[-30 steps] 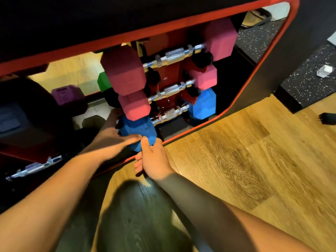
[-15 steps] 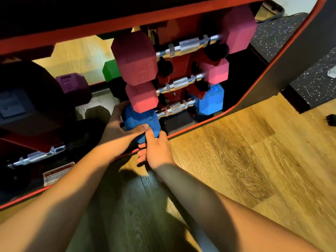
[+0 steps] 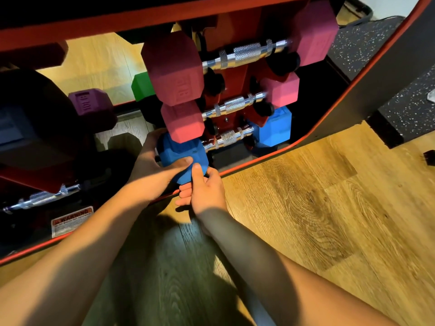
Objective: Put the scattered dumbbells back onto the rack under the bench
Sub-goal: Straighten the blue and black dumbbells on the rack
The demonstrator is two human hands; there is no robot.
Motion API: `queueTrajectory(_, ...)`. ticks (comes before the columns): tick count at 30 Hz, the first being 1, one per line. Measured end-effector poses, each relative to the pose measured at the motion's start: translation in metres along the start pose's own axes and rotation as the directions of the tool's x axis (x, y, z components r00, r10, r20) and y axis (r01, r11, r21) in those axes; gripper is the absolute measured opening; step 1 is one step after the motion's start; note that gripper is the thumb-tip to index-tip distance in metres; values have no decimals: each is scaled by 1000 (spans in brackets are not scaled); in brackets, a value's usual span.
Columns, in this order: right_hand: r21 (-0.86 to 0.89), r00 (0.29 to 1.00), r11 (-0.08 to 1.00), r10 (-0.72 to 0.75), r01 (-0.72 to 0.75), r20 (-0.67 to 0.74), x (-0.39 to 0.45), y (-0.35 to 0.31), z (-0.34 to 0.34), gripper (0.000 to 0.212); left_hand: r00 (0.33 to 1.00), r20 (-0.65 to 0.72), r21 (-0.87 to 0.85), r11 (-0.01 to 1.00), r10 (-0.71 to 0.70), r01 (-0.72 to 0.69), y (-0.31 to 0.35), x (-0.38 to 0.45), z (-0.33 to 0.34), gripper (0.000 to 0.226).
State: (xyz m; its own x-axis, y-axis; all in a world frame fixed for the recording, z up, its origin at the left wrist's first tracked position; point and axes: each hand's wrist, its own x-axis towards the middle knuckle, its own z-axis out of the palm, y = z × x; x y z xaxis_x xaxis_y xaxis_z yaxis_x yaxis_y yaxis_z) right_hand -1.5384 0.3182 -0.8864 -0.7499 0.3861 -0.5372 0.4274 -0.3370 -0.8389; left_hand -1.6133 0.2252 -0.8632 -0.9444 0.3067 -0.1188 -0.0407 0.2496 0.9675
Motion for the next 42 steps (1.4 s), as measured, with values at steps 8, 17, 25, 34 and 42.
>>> queueTrajectory(8, -143, 947, 954, -283, 262, -154, 11, -14, -38, 14, 998, -61, -48, 999, -20, 17, -7, -5, 12, 74)
queueTrajectory(17, -849, 636, 522, -683, 80, -360, 34, -54, -112, 65, 958, -282, 427, 888, -48, 170, -4, -26, 49, 77)
queueTrajectory(25, -948, 769, 316, -616, 39, -173, 59, -67, -130, 115, 831, -543, 415, 821, -124, 393, 6, -28, 104, 119)
queueTrajectory(34, -918, 780, 370, -613, 140, -128, 78, -69, -134, 113, 753, -647, 424, 763, -122, 488, -6, -12, 118, 119)
queueTrajectory(42, -896, 768, 414, -623, 164, -148, 83, -67, -130, 109, 723, -678, 421, 738, -130, 527, -4, -9, 123, 118)
